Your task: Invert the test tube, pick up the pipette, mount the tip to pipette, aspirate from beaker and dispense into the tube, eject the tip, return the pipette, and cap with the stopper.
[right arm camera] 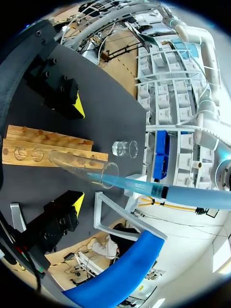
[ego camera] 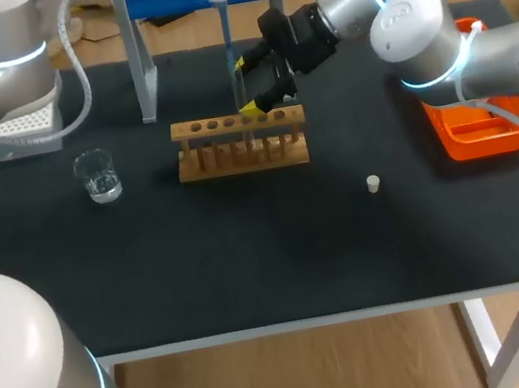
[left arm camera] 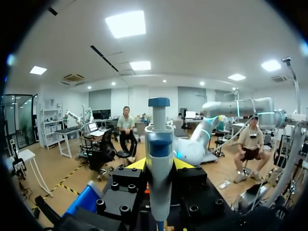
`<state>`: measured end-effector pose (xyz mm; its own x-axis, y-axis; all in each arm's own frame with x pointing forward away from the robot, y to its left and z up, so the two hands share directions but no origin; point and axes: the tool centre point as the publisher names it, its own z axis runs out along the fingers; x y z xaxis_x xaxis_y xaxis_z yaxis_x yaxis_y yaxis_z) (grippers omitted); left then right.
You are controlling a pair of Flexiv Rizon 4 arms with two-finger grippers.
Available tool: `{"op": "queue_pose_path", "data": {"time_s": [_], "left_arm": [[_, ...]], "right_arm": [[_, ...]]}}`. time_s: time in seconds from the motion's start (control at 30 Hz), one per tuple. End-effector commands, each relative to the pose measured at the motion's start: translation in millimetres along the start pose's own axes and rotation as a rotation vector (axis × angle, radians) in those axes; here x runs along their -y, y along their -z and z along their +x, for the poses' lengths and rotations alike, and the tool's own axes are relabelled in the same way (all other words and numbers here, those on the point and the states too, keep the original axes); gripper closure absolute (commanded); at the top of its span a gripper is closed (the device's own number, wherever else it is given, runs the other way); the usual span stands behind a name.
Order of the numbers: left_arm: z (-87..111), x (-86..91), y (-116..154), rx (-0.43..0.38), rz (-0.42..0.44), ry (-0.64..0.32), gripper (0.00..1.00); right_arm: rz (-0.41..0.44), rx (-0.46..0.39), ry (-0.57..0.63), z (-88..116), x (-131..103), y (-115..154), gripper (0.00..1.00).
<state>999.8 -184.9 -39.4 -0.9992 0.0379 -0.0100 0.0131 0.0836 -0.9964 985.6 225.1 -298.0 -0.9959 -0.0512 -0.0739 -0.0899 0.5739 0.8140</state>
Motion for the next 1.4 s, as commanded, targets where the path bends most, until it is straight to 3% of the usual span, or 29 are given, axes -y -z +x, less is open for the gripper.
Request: {"op": "queue_pose_path", "data": {"time_s": [0.03, 0.93, 1.4], "left_arm": [[1.3, 4.6, -0.8, 0.003, -0.008, -0.001, 1.0], [5.6, 36.6, -2.0, 0.009, -0.061, -0.035, 1.0], [26.4, 48.0, 10.3, 0.087, -0.072, -0.06, 1.0]], "right_arm": [[0.0, -0.002, 0.0, -0.6, 0.2, 0.1, 0.0], [0.0, -0.002, 0.0, -0.6, 0.2, 0.1, 0.0], [0.0, -0.002, 0.0, -0.6, 0.2, 0.1, 0.0]]}}
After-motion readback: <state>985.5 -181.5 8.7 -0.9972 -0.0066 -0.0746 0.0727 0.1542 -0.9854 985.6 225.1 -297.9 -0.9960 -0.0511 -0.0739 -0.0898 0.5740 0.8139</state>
